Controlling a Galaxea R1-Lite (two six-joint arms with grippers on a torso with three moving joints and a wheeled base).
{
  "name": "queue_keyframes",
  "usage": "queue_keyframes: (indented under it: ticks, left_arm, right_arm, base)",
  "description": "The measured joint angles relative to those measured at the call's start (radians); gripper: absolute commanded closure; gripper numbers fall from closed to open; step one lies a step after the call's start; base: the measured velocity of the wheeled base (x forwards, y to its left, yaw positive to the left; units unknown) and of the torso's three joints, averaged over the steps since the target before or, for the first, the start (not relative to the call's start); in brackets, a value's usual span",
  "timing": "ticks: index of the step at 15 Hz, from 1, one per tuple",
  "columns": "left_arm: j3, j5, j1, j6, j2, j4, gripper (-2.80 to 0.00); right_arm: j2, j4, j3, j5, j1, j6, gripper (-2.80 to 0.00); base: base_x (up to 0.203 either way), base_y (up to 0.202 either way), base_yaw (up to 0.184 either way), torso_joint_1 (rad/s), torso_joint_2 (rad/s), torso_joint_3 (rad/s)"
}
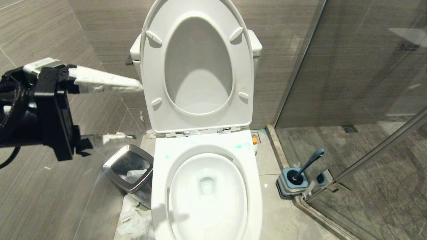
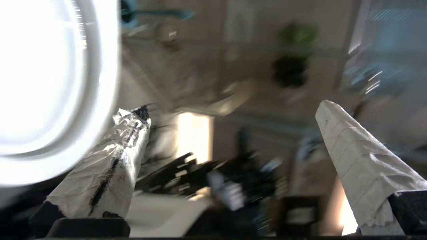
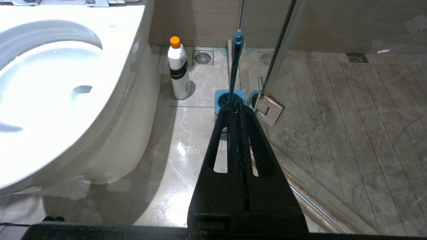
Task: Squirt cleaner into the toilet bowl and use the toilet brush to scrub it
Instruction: Pour in the cleaning agent
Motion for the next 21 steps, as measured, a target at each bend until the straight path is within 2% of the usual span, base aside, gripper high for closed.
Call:
queue_keyframes:
  ticks: [2,3,5,7,10,11,13,18,21]
  left_arm:
    - [0.001,0.059,-0.011,0.211,-0.043,0.128,-2.8]
    - [0.003,0.118,-0.014,0.307,-0.059,0.17,-2.8]
    - [0.003,0.255,-0.016,0.445,-0.081,0.181,-2.8]
    - [0.002,0.376,-0.016,0.545,-0.106,0.14,-2.8]
    - [0.005,0.451,-0.014,0.561,-0.153,0.107,-2.8]
    - [0.008,0.478,-0.012,0.561,-0.168,0.108,0.0]
    - [0.012,0.524,-0.009,0.559,-0.19,0.108,0.0]
    - [0.013,0.552,0.026,0.565,-0.201,0.096,0.0]
    - [0.012,0.627,0.036,0.583,-0.199,0.035,0.0]
  right_arm:
    - [0.0,0.0,0.0,0.0,0.0,0.0,0.0]
    - [0.0,0.0,0.0,0.0,0.0,0.0,0.0]
    - [0.0,0.0,0.0,0.0,0.0,0.0,0.0]
    - [0.0,0.0,-0.001,0.0,0.0,0.0,0.0]
    - [0.0,0.0,-0.001,0.001,0.0,0.0,0.0]
    - [0.0,0.0,-0.001,0.0,0.0,0.0,0.0]
    - [0.0,0.0,-0.001,0.0,0.0,0.0,0.0]
    - [0.0,0.0,-0.001,0.0,0.0,0.0,0.0]
    - [0.0,0.0,0.0,0.0,0.0,-0.001,0.0]
  base:
    - [0.0,0.0,0.0,0.0,0.0,0.0]
    - [0.0,0.0,0.0,0.0,0.0,0.0]
    - [0.0,0.0,0.0,0.0,0.0,0.0]
    - [0.0,0.0,0.0,0.0,0.0,0.0]
    - [0.0,0.0,0.0,0.0,0.0,0.0]
    - [0.0,0.0,0.0,0.0,0.0,0.0]
    - [0.0,0.0,0.0,0.0,0.0,0.0]
    - [0.0,0.0,0.0,0.0,0.0,0.0]
    - [0.0,0.0,0.0,0.0,0.0,0.0]
